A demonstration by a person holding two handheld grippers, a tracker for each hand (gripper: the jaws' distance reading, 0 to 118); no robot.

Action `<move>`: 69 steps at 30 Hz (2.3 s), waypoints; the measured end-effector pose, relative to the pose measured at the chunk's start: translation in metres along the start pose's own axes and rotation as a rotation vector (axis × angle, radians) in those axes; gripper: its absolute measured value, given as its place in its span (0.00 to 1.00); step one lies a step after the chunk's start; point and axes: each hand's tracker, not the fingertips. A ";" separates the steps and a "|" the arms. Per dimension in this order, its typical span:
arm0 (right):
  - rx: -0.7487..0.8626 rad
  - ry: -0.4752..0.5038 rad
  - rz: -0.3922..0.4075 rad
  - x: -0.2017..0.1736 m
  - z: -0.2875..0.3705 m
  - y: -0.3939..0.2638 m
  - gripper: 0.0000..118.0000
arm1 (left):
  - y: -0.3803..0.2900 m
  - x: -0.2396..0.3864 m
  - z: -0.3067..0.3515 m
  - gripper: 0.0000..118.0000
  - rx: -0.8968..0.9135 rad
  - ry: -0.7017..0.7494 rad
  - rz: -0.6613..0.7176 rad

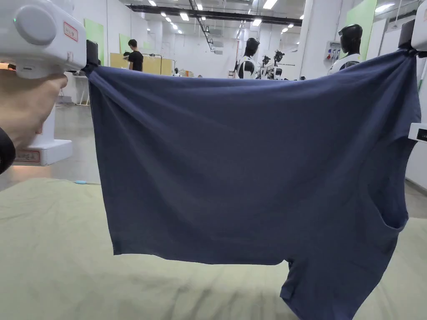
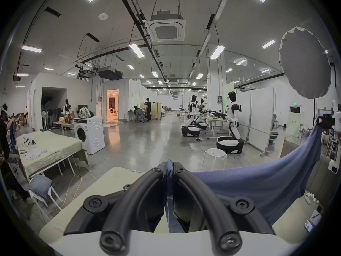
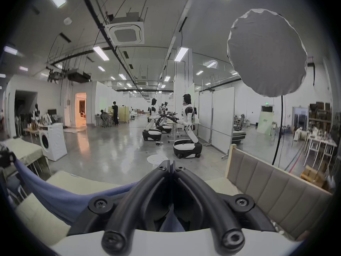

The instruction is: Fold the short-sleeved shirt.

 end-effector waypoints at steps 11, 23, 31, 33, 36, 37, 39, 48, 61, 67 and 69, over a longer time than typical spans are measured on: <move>-0.088 0.074 0.018 0.012 0.041 -0.071 0.02 | -0.066 -0.021 0.041 0.05 -0.072 -0.057 0.031; -0.226 0.236 -0.030 0.060 0.192 -0.249 0.02 | -0.229 -0.045 0.181 0.05 -0.200 -0.208 0.066; -0.449 0.176 -0.096 0.098 0.318 -0.396 0.02 | -0.351 -0.063 0.293 0.05 -0.378 -0.252 0.065; -0.528 0.159 -0.115 0.103 0.339 -0.421 0.02 | -0.374 -0.067 0.312 0.05 -0.420 -0.222 0.098; -0.627 0.136 -0.161 0.110 0.362 -0.457 0.02 | -0.402 -0.074 0.331 0.05 -0.493 -0.207 0.138; -0.634 0.097 -0.172 0.112 0.365 -0.467 0.02 | -0.411 -0.075 0.334 0.05 -0.514 -0.206 0.130; -0.699 0.119 -0.174 0.112 0.365 -0.483 0.02 | -0.426 -0.074 0.336 0.05 -0.564 -0.193 0.144; -0.700 0.084 -0.101 0.110 0.366 -0.495 0.56 | -0.427 -0.072 0.347 0.39 -0.516 -0.231 0.078; -0.178 0.259 -0.020 0.032 0.402 -0.396 0.61 | -0.313 0.013 0.399 0.40 0.065 -0.155 -0.060; -0.199 0.304 -0.007 -0.001 0.397 -0.405 0.00 | -0.320 0.017 0.395 0.05 0.022 -0.170 -0.087; -0.211 0.303 -0.004 -0.005 0.395 -0.413 0.00 | -0.322 0.018 0.391 0.02 -0.010 -0.207 -0.076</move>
